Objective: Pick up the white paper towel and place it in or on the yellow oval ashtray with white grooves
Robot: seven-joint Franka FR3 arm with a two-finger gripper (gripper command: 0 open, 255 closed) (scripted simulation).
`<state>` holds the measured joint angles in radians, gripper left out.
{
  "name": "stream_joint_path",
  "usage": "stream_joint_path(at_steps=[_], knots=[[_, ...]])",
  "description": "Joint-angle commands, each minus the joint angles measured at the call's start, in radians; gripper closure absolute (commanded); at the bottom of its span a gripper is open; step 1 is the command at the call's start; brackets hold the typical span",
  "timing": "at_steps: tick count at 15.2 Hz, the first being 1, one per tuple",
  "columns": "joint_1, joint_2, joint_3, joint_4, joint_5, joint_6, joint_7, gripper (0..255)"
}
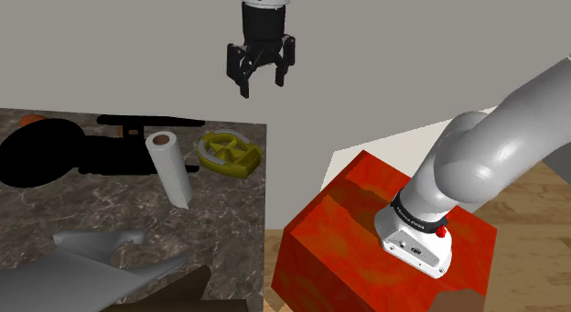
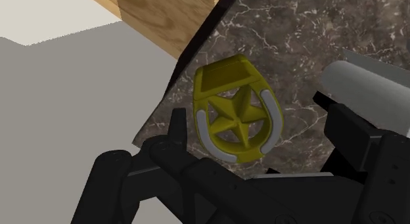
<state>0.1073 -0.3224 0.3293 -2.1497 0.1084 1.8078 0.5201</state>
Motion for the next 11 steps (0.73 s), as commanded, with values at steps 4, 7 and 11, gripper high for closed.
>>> stream_joint_path(at_steps=[4, 7, 11], knots=[[0.024, 0.17, 0.086, 0.118, -0.036, 0.041, 0.13, 0], [0.044, 0.28, 0.127, 0.205, -0.077, 0.051, 0.208, 0], [0.087, 0.438, 0.165, 0.341, -0.148, 0.048, 0.312, 0]])
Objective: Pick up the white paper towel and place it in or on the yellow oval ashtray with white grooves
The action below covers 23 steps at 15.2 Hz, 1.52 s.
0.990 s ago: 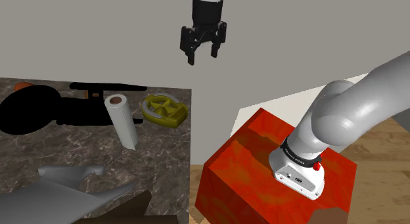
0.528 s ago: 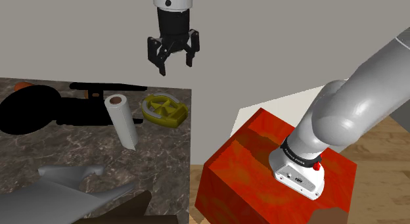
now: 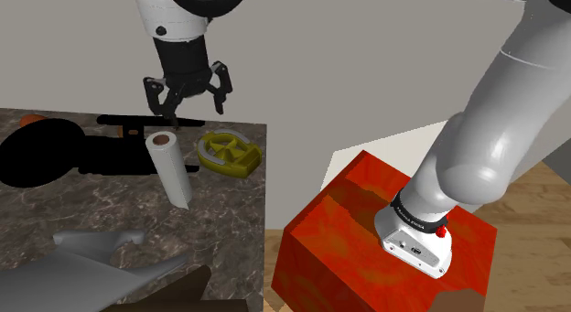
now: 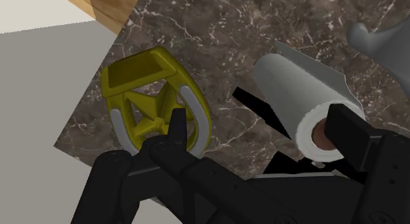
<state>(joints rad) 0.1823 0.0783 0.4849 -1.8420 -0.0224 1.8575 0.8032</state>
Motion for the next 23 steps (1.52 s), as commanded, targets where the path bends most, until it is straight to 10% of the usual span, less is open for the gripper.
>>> stream_joint_path(at_steps=[1, 5, 21, 22, 23], knots=[[0.027, 0.079, 0.016, 0.071, -0.037, -0.006, 0.053, 0], [0.099, 0.249, 0.026, 0.244, -0.116, -0.037, 0.142, 0], [0.1, 0.264, 0.018, 0.162, -0.126, 0.058, 0.15, 0], [0.1, 0.264, 0.018, 0.162, -0.126, 0.058, 0.15, 255], [0.1, 0.264, 0.018, 0.162, -0.126, 0.058, 0.15, 255]])
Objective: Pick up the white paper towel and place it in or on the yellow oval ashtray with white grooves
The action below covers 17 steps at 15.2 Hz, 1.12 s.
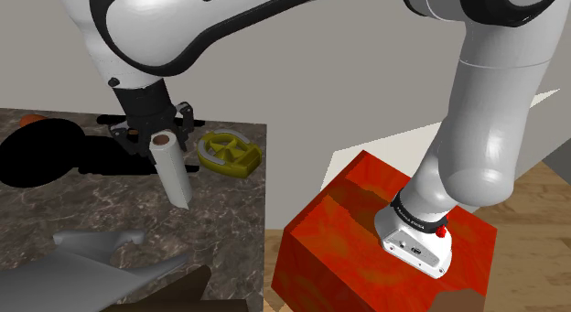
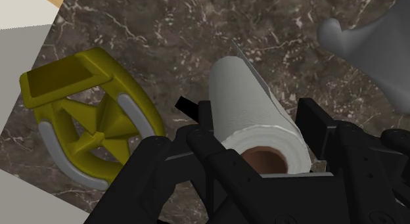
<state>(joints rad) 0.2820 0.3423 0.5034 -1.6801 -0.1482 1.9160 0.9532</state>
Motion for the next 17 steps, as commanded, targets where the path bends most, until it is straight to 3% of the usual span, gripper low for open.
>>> stream_joint_path(at_steps=[1, 8, 17], knots=[[0.0, 0.0, 0.0, 0.0, 0.0, 0.0, 0.0, 255], [0.0, 0.0, 0.0, 0.0, 0.0, 0.0, 0.0, 255], [0.0, -0.026, 0.007, 0.088, 0.016, -0.111, -0.009, 255]])
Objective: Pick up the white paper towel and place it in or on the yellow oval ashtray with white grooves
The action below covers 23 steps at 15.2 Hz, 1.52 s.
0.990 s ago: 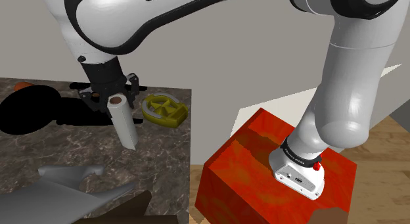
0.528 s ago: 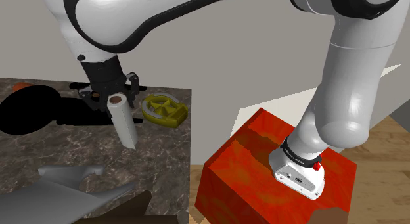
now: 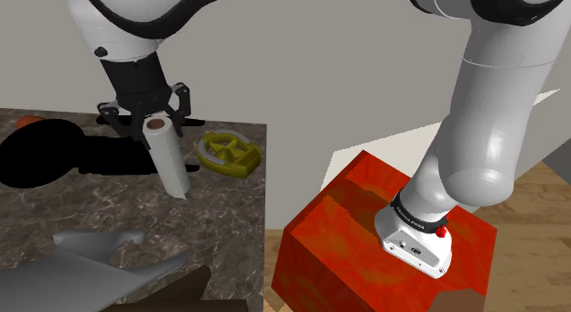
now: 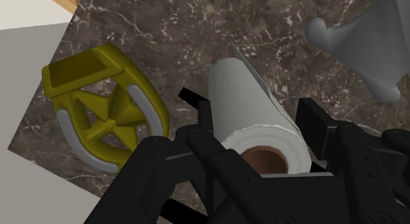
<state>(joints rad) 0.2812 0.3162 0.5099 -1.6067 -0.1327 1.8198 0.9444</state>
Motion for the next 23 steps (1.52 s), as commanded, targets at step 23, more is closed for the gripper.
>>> stream_joint_path(at_steps=[23], knots=[[-0.133, -0.165, -0.049, 0.135, 0.079, -0.278, -0.204, 255]])
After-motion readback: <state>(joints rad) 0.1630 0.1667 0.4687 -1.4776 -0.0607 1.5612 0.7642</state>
